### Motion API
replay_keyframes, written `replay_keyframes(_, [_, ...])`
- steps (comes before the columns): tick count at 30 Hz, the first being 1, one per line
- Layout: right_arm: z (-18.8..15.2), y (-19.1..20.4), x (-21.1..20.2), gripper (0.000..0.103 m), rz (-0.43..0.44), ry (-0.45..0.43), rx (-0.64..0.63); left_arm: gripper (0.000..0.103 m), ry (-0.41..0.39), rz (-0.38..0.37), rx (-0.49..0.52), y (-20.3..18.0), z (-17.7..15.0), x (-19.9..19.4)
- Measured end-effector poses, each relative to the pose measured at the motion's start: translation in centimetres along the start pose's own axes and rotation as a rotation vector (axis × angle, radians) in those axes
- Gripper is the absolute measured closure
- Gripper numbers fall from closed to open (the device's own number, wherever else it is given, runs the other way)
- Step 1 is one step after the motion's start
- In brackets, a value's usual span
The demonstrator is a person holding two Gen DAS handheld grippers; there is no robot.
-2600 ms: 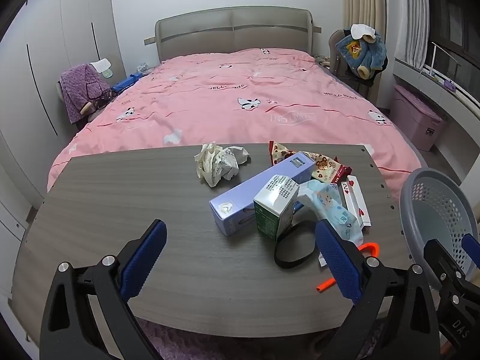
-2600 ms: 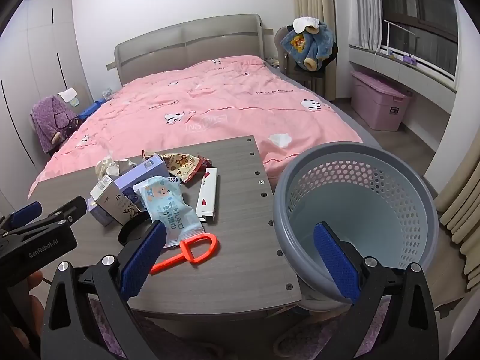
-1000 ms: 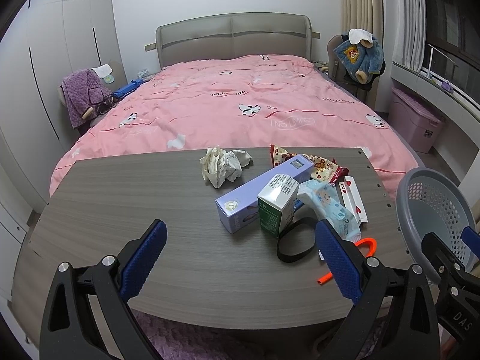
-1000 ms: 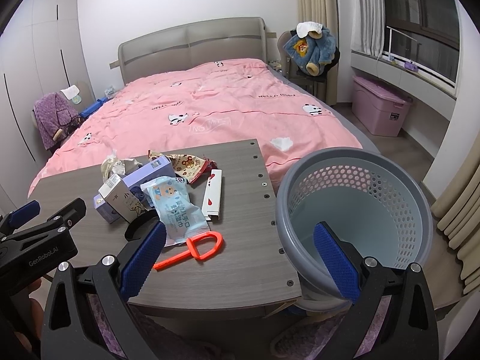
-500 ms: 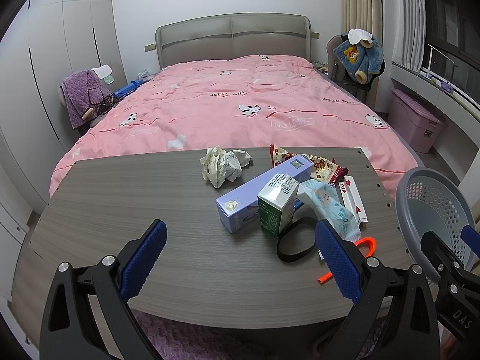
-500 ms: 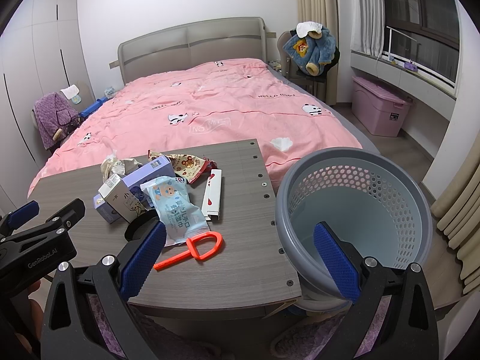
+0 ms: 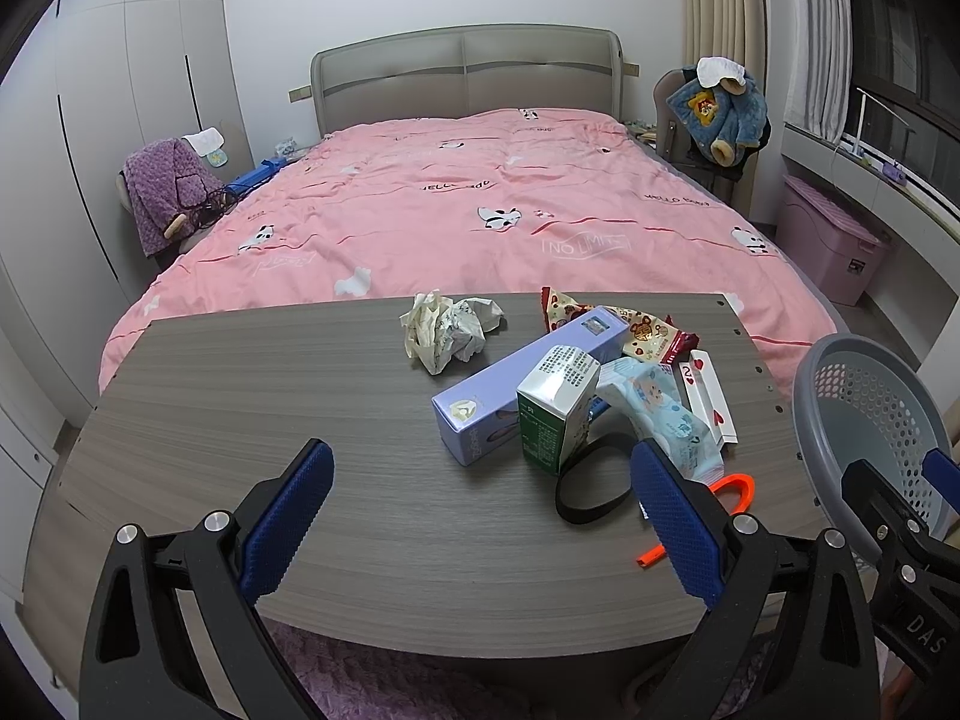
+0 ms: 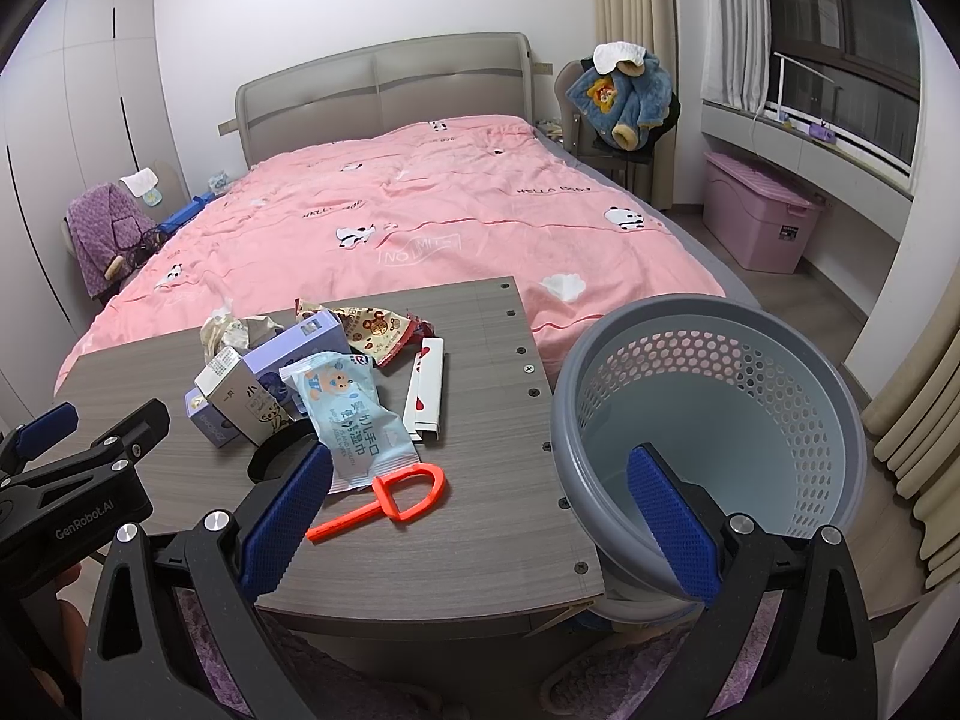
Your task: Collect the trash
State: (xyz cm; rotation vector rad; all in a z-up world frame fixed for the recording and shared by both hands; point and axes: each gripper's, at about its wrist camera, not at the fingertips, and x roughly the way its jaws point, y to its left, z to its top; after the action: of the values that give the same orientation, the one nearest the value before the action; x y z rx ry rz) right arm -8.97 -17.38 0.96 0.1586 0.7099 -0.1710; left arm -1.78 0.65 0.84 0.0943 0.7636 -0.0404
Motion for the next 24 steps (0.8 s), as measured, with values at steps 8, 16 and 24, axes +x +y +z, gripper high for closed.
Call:
replay_keyframes(8, [0.02, -0.02, -0.01, 0.006, 0.002, 0.001, -0.001, 0.008, 0.001, 0.000, 0.000, 0.02, 0.01, 0.04])
replay_keyframes(16, [0.04, 0.00, 0.01, 0.006, 0.002, 0.003, 0.000, 0.008, 0.000, 0.000, 0.001, 0.01, 0.01, 0.01])
replay_keyframes(24, [-0.26, -0.03, 0.50, 0.006, 0.007, 0.018, 0.002, 0.008, 0.015, -0.001, -0.011, 0.51, -0.39, 0.67])
